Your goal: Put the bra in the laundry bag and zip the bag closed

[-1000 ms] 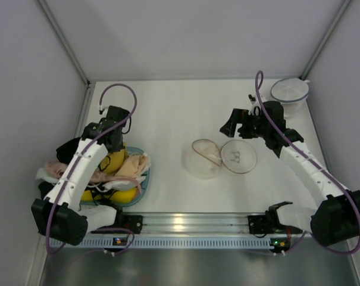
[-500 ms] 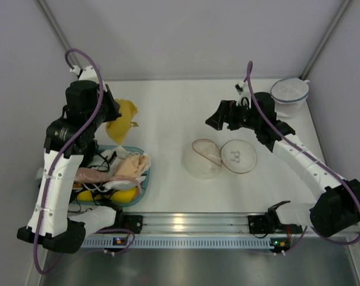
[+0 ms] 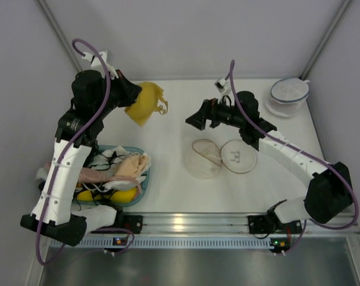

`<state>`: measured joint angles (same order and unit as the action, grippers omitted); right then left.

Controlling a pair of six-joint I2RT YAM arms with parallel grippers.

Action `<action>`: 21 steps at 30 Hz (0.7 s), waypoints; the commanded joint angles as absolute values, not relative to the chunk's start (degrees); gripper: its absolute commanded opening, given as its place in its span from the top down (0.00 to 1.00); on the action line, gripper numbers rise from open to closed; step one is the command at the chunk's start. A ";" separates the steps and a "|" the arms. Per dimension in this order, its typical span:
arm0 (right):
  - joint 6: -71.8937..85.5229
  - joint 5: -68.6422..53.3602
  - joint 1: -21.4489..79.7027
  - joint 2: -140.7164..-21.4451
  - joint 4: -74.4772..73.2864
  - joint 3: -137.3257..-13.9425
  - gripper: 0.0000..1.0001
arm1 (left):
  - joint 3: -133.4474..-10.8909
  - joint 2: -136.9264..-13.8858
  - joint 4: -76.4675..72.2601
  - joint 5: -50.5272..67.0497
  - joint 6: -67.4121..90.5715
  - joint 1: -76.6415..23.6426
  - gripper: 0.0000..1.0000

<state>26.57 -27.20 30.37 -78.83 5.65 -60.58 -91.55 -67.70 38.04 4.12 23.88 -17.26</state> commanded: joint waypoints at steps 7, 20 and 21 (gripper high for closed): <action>26.01 -25.76 36.21 -84.64 13.45 -68.81 0.01 | -80.17 -65.14 21.72 -13.95 46.20 -17.31 1.00; 18.63 -12.13 47.54 -93.33 9.21 -81.65 0.00 | -74.88 -62.84 23.81 -37.44 60.11 -17.49 1.00; 18.37 -11.87 48.07 -93.86 10.10 -81.91 0.01 | -75.14 -63.54 24.17 -37.62 60.73 -17.49 1.00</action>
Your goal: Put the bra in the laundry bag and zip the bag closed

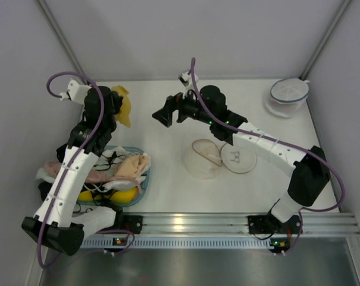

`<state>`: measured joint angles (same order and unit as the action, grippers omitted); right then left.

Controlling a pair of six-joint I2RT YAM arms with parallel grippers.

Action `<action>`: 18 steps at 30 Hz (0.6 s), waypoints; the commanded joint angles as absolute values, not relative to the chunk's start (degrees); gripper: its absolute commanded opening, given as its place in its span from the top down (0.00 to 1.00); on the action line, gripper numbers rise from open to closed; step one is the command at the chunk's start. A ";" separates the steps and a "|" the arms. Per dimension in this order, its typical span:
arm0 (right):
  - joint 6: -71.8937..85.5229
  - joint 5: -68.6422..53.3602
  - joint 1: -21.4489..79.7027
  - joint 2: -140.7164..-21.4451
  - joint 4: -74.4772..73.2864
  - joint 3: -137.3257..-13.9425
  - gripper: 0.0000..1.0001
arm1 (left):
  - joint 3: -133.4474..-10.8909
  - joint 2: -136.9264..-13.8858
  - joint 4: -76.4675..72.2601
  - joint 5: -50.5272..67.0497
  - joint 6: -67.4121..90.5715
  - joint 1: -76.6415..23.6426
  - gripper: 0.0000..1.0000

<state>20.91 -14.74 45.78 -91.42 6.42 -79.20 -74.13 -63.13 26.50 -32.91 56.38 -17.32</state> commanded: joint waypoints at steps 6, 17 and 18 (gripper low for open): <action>12.75 -6.00 56.32 -100.01 9.14 -89.12 0.01 | -76.29 -65.21 27.15 -38.58 64.33 -17.49 1.00; 18.54 -0.26 59.41 -107.48 7.30 -99.47 0.01 | -74.80 -60.39 29.27 -40.96 62.41 -17.40 1.00; 18.72 -0.26 59.59 -108.36 7.12 -100.36 0.01 | -74.71 -60.12 29.44 -40.61 61.71 -17.40 1.00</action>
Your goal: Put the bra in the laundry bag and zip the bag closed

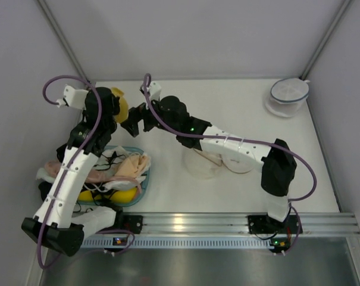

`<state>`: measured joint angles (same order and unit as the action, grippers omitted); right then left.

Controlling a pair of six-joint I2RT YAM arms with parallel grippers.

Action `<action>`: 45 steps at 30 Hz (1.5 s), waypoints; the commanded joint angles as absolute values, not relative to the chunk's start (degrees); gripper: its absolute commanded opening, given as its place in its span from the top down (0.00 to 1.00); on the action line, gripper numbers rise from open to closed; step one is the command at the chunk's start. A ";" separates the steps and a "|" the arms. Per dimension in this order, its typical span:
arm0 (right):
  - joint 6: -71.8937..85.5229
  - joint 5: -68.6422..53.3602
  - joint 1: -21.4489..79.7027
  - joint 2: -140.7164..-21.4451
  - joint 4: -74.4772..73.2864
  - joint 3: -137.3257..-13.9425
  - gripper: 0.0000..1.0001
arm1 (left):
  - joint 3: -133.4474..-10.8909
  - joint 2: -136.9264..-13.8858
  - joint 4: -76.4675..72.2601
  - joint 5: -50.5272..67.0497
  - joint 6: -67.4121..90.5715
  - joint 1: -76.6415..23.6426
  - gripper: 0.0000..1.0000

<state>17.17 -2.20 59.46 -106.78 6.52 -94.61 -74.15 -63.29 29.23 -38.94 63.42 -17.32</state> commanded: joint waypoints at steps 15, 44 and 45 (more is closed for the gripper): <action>16.61 1.50 63.72 -114.87 0.98 -112.50 0.01 | -70.23 -55.90 31.29 -35.59 58.01 -17.40 1.00; 5.72 14.87 58.98 -104.42 5.80 -98.97 1.00 | -67.85 -47.20 32.52 -29.01 43.88 -17.40 1.00; 3.89 13.11 58.63 -103.89 4.41 -98.96 1.00 | -68.03 -47.02 32.52 -28.31 39.59 -17.40 1.00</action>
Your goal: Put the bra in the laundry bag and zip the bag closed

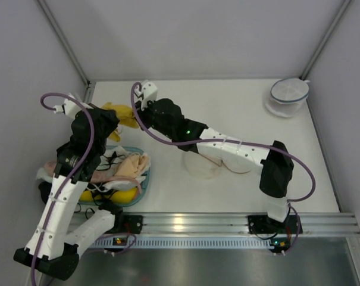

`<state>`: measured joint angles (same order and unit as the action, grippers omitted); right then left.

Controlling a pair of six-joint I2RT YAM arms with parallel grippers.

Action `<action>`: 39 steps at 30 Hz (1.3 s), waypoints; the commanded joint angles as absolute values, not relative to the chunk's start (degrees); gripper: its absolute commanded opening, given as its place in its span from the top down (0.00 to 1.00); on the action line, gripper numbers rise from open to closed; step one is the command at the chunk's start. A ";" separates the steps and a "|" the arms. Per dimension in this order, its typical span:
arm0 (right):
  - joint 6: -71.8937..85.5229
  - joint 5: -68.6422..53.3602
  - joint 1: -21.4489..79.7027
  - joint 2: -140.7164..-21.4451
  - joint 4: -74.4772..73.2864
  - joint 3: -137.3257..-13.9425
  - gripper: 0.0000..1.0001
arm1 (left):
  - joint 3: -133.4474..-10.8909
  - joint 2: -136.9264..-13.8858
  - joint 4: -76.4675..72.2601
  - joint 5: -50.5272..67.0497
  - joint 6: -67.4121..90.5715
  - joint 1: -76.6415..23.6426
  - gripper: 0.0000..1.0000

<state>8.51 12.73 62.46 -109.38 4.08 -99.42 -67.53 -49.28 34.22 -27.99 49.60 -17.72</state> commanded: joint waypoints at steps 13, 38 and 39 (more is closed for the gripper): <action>-11.77 19.15 56.69 -94.57 -3.69 -96.07 1.00 | -74.00 -51.77 44.03 -13.80 21.53 -17.40 0.92; -5.36 11.16 49.75 -89.12 -21.71 -98.18 1.00 | -70.84 -60.12 35.26 13.09 15.82 -17.58 0.33; -5.54 11.08 49.66 -89.03 -21.88 -98.17 1.00 | -70.40 -59.86 34.29 14.66 15.56 -17.67 0.31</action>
<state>-5.96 11.92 50.39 -89.01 -18.52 -95.26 -70.50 -61.36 41.98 8.86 17.45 -17.63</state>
